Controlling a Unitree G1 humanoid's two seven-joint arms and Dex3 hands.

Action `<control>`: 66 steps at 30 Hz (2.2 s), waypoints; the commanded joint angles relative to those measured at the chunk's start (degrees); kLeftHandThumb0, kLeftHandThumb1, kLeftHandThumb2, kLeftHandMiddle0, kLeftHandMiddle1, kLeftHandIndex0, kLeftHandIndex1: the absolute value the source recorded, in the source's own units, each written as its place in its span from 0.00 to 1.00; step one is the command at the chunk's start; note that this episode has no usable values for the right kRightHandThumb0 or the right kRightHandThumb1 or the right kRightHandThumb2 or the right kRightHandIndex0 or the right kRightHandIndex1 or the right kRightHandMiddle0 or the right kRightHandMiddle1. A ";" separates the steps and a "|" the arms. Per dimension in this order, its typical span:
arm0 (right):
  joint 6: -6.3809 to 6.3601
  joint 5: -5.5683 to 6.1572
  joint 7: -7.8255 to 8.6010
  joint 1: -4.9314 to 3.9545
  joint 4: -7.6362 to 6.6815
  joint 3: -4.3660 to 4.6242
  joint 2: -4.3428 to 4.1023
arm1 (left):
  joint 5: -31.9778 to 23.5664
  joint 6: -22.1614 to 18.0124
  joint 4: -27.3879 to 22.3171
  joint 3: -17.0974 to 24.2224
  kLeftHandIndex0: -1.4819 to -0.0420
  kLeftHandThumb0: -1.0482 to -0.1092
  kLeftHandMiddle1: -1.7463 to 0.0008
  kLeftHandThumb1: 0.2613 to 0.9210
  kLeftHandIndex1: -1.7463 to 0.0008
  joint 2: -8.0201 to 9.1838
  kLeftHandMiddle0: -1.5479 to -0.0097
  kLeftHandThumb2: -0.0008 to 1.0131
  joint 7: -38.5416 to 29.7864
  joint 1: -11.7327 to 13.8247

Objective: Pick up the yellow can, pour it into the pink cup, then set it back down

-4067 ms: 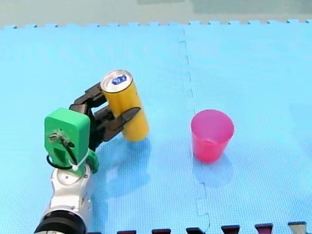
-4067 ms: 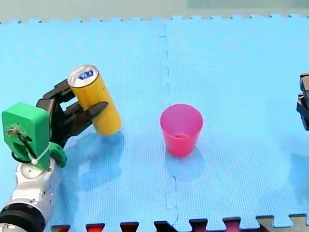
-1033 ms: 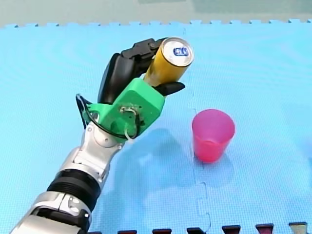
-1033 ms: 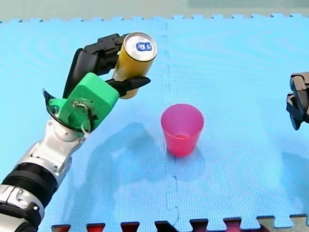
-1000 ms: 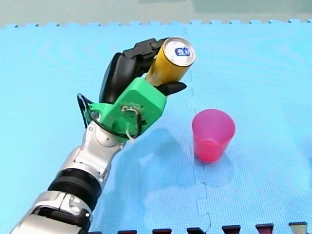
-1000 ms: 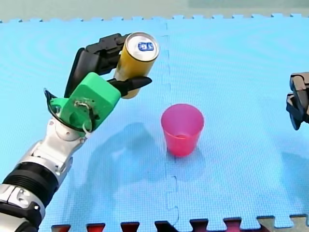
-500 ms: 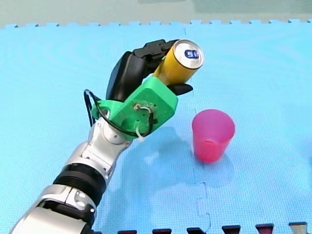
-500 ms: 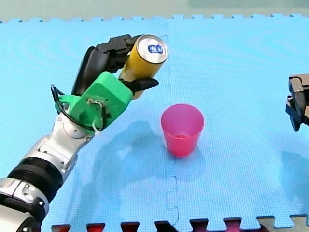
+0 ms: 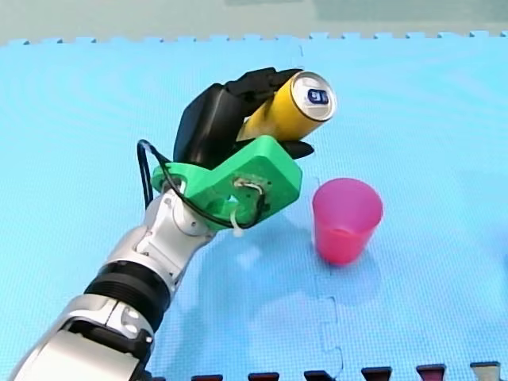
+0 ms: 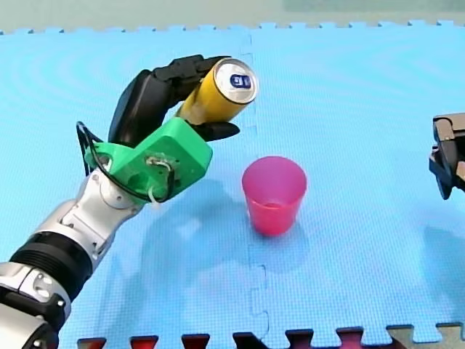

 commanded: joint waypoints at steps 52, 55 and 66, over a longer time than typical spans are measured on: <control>1.89 -1.51 -3.83 -0.37 -0.99 2.28 -0.43 | 15.50 -1.76 3.02 -12.88 0.18 0.78 1.00 0.77 1.00 4.71 0.14 0.00 18.10 -2.71; 1.82 -1.60 -3.87 -0.36 -1.04 2.38 -0.45 | 16.48 -1.33 3.34 -13.76 0.18 0.78 0.99 0.78 1.00 4.87 0.14 0.00 19.34 -3.02; 1.71 -1.50 -3.74 -0.33 -1.18 2.61 -0.18 | 18.76 0.00 4.60 -16.24 0.18 0.78 1.00 0.79 1.00 4.91 0.14 0.00 24.20 -3.68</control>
